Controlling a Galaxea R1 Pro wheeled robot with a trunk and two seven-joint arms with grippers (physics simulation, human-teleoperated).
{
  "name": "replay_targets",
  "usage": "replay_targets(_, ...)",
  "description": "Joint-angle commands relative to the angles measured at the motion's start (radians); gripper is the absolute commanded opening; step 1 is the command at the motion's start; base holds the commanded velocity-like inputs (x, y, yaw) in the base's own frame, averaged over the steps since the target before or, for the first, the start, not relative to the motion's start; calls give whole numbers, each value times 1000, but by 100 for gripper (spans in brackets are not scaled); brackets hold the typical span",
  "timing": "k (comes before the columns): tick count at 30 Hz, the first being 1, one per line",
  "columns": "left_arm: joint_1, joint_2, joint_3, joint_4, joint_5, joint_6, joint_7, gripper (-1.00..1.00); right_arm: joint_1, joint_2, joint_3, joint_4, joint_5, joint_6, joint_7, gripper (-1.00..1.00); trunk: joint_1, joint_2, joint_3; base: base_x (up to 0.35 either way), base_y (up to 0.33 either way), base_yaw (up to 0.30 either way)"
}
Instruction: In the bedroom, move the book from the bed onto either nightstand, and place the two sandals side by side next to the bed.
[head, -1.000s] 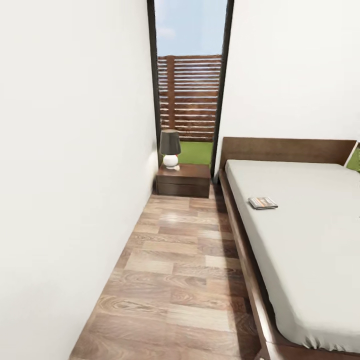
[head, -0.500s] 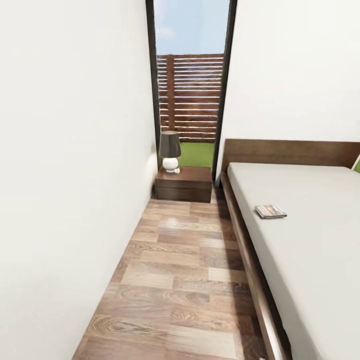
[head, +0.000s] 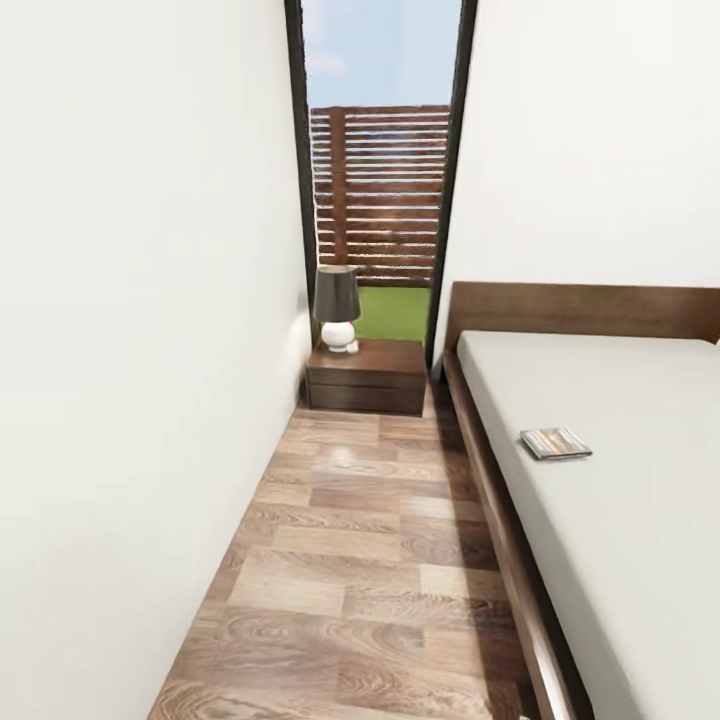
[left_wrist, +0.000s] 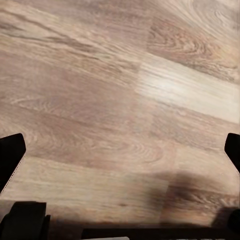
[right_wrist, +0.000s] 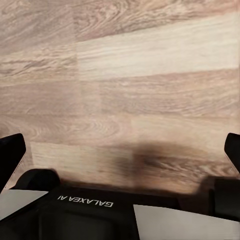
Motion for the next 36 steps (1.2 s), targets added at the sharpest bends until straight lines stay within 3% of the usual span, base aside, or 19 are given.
replay_targets(1, -1, 0, 3, 1, 10, -1, -6, 100, -1, 0, -5, 2, -9, 7, 3, 100, 0, 0, -1, 331, 6, -97)
replay_targets(16, -1, 0, 3, 1, 10, -1, -6, 100, -1, 0, -5, 2, -10, 7, 3, 100, 0, 0, -1, 272, 138, -74)
replay_targets(36, -1, 0, 2, 1, 10, -1, -6, 100, -1, 0, -5, 2, -8, 5, 3, 100, 0, 0, -1, 293, 7, 0)
